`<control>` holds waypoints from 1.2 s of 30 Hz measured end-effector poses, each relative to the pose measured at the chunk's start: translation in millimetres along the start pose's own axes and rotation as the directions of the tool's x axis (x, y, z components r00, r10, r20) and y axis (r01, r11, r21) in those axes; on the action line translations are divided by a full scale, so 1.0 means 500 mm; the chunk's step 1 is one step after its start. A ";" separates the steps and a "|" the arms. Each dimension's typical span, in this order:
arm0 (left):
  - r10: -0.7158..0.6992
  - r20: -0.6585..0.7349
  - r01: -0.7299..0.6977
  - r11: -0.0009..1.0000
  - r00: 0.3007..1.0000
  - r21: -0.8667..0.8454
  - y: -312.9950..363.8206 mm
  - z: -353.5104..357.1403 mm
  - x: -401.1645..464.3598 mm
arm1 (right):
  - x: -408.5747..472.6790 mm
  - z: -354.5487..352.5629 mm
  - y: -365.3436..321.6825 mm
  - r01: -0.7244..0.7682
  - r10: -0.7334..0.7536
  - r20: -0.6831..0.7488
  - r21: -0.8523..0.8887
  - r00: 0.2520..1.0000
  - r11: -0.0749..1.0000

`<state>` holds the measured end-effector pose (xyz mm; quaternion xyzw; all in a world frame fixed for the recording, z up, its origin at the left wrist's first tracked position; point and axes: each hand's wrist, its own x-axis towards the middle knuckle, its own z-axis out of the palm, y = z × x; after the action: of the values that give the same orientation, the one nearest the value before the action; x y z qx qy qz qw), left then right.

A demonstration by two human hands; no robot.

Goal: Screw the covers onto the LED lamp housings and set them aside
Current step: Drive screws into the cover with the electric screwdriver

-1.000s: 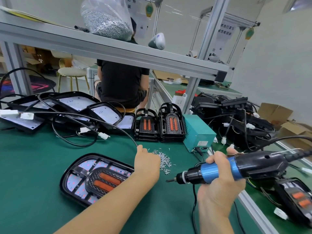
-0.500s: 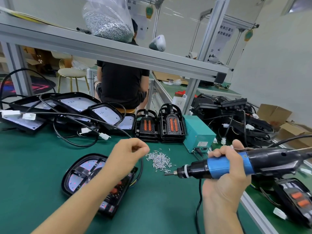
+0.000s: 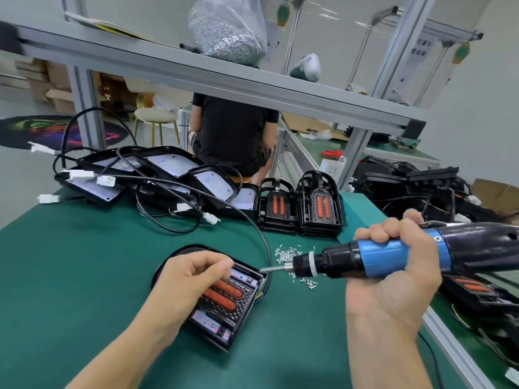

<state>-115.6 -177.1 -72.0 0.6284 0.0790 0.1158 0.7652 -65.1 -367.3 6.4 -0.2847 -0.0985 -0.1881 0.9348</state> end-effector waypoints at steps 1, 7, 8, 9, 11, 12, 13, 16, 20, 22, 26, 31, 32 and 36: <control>-0.001 0.001 0.001 1.000 1.000 -0.013 -0.002 -0.005 -0.004 | -0.006 0.009 0.006 -0.018 0.018 0.016 0.007 1.000 1.000; 0.055 0.009 -0.055 0.998 0.998 -0.031 -0.010 -0.034 -0.028 | -0.040 0.055 0.046 -0.074 0.074 0.086 -0.011 0.993 0.997; 0.065 0.003 -0.064 0.997 0.998 -0.029 -0.010 -0.038 -0.031 | -0.046 0.060 0.053 -0.083 0.084 0.092 -0.015 0.992 0.996; 0.072 -0.002 -0.072 0.997 0.997 -0.032 -0.011 -0.043 -0.034 | -0.050 0.065 0.059 -0.092 0.093 0.099 -0.017 0.991 0.996; 0.080 -0.018 -0.081 0.995 0.997 -0.052 -0.012 -0.052 -0.041 | -0.058 0.072 0.068 -0.105 0.107 0.109 -0.022 0.988 0.994; 0.082 -0.027 -0.083 0.995 0.996 -0.063 -0.012 -0.055 -0.044 | -0.061 0.075 0.072 -0.111 0.113 0.116 -0.026 0.987 0.994; 0.083 -0.033 -0.086 0.994 0.996 -0.075 -0.011 -0.058 -0.047 | -0.063 0.078 0.076 -0.117 0.119 0.125 -0.028 0.985 0.993; 0.087 -0.052 -0.091 0.992 0.995 -0.088 -0.013 -0.065 -0.051 | -0.071 0.086 0.085 -0.125 0.129 0.147 -0.040 0.981 0.991; 0.074 -0.087 -0.083 0.991 0.993 -0.107 -0.016 -0.075 -0.054 | -0.080 0.091 0.096 -0.129 0.135 0.158 -0.049 0.978 0.990; 0.072 -0.100 -0.084 0.989 0.992 -0.122 -0.017 -0.077 -0.055 | -0.082 0.093 0.100 -0.135 0.141 0.163 -0.046 0.976 0.990; 0.080 -0.115 -0.096 0.985 0.990 -0.142 -0.024 -0.084 -0.055 | -0.086 0.097 0.108 -0.135 0.142 0.190 -0.047 0.971 0.990; 0.091 -0.146 -0.112 0.984 0.985 -0.140 -0.032 -0.102 -0.049 | -0.092 0.099 0.136 -0.159 0.162 0.205 -0.027 0.965 0.987; 0.096 -0.149 -0.117 0.983 0.984 -0.140 -0.032 -0.105 -0.047 | -0.091 0.100 0.141 -0.172 0.175 0.200 -0.030 0.964 0.985; 0.102 -0.181 -0.122 0.987 0.978 -0.104 -0.031 -0.120 -0.037 | -0.089 0.100 0.165 -0.224 0.229 0.189 -0.050 0.955 0.973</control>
<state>-148.1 -128.6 -99.7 0.5744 0.1034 0.2178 0.7822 -75.9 -262.4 -6.6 -0.3242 -0.1528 -0.0525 0.9321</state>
